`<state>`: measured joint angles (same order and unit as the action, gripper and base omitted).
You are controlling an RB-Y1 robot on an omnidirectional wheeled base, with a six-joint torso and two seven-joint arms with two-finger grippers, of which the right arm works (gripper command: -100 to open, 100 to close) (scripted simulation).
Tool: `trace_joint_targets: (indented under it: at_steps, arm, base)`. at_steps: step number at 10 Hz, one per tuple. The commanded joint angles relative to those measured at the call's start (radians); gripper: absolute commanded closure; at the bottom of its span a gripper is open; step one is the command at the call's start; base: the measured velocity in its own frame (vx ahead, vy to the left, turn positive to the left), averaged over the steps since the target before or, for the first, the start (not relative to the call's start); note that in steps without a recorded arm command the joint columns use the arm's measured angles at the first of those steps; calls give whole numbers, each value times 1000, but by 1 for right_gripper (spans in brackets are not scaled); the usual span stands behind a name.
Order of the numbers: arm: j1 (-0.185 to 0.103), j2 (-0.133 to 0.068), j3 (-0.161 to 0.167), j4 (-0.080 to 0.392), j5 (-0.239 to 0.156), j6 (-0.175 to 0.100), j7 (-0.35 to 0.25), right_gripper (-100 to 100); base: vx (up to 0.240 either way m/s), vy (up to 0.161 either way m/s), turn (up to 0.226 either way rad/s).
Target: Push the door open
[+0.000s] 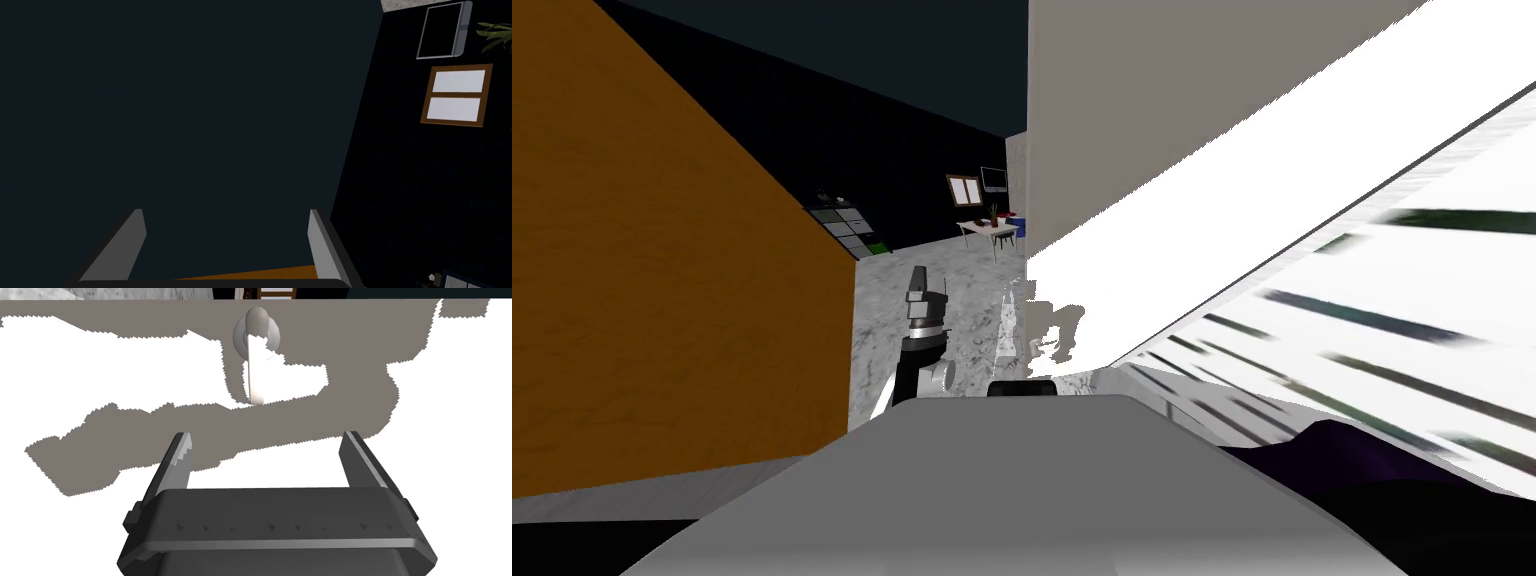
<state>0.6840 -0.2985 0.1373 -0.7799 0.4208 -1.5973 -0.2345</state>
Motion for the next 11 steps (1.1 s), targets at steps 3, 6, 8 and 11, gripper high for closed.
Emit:
trace_joint_targets:
  at_steps: [3, 6, 8, 11]
  arm:
    - [54, 61, -33, 4, -51, -7, 35, -100]
    - [70, 77, -41, 2, -65, -8, 43, -100]
    - [74, 79, -44, -5, -70, 1, 42, -100]
    - [78, 80, -47, -17, -75, 14, 38, -100]
  base:
    - [160, 116, -265]
    - [108, 124, -189]
    - [169, 52, 26]
    - [182, 67, 25]
